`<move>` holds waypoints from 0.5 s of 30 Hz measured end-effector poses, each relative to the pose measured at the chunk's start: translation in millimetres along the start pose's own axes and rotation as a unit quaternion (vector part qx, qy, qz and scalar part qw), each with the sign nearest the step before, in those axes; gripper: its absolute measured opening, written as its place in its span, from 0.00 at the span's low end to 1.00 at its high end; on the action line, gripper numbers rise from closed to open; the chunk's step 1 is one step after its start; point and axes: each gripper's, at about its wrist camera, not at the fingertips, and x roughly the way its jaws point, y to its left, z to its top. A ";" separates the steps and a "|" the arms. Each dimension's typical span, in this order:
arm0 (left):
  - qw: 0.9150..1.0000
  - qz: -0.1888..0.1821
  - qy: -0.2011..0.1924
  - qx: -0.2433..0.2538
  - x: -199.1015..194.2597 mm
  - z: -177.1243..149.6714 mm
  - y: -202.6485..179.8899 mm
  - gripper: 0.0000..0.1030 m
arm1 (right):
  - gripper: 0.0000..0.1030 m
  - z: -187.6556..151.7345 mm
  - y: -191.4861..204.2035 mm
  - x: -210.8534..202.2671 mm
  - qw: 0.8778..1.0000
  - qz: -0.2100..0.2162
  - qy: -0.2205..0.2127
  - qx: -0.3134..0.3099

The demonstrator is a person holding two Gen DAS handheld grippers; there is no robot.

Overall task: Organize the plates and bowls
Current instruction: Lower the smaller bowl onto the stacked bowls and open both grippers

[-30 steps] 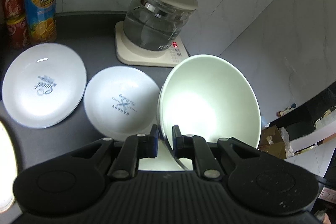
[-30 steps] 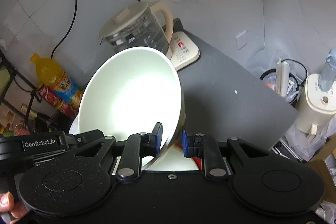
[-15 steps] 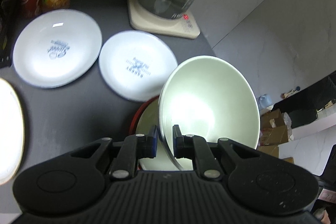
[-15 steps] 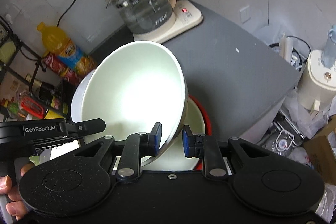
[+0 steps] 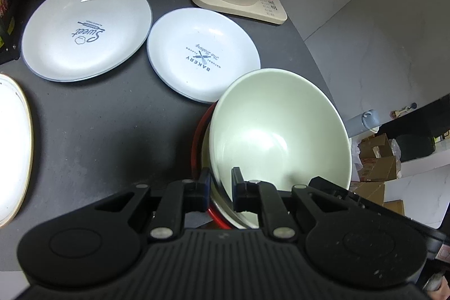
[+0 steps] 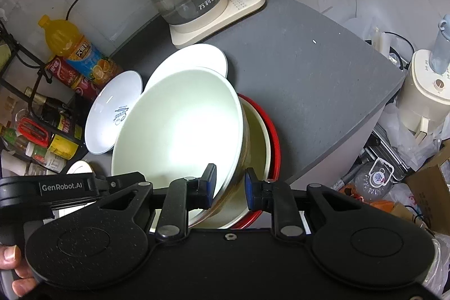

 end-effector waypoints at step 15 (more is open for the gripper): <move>1.000 0.004 0.001 0.025 -3.8 8.5 -4.8 0.15 | 0.25 2.1 -2.1 -1.0 1.000 -0.026 -0.013 0.013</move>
